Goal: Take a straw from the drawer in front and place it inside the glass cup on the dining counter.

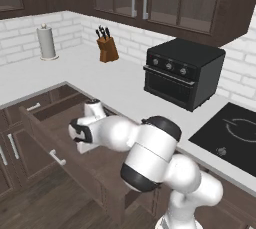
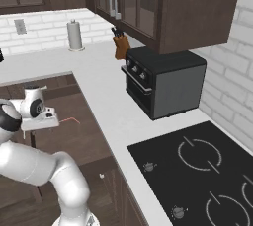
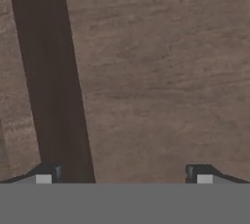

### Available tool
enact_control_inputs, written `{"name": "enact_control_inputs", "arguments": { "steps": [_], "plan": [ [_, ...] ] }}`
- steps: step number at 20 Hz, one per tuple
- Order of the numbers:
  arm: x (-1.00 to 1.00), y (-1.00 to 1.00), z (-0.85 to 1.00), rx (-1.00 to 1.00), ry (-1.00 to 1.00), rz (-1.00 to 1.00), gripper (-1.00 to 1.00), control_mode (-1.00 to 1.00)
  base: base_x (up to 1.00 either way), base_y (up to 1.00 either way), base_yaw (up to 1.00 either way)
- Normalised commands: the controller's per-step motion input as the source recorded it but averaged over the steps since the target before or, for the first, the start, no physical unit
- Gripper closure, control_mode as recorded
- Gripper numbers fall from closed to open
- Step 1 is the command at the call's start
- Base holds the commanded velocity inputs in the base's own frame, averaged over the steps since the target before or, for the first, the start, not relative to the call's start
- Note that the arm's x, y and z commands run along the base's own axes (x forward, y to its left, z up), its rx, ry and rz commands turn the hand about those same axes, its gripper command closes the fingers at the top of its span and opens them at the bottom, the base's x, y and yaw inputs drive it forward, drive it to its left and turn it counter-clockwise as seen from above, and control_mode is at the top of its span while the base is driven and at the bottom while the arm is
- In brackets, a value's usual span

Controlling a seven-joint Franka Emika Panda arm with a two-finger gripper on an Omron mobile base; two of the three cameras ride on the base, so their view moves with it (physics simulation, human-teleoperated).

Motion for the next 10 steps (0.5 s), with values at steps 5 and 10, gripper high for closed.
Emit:
{"name": "enact_control_inputs", "arguments": {
  "steps": [5, 10],
  "plan": [
    [0.06, 0.0, -0.46, 0.05, 0.0, 0.08, -1.0, -1.0, 0.0, 0.0, 0.0],
    [0.01, 0.01, -0.46, 0.04, 0.0, 0.09, -1.0, -1.0, 0.0, 0.0, 0.0]
  ]
}}
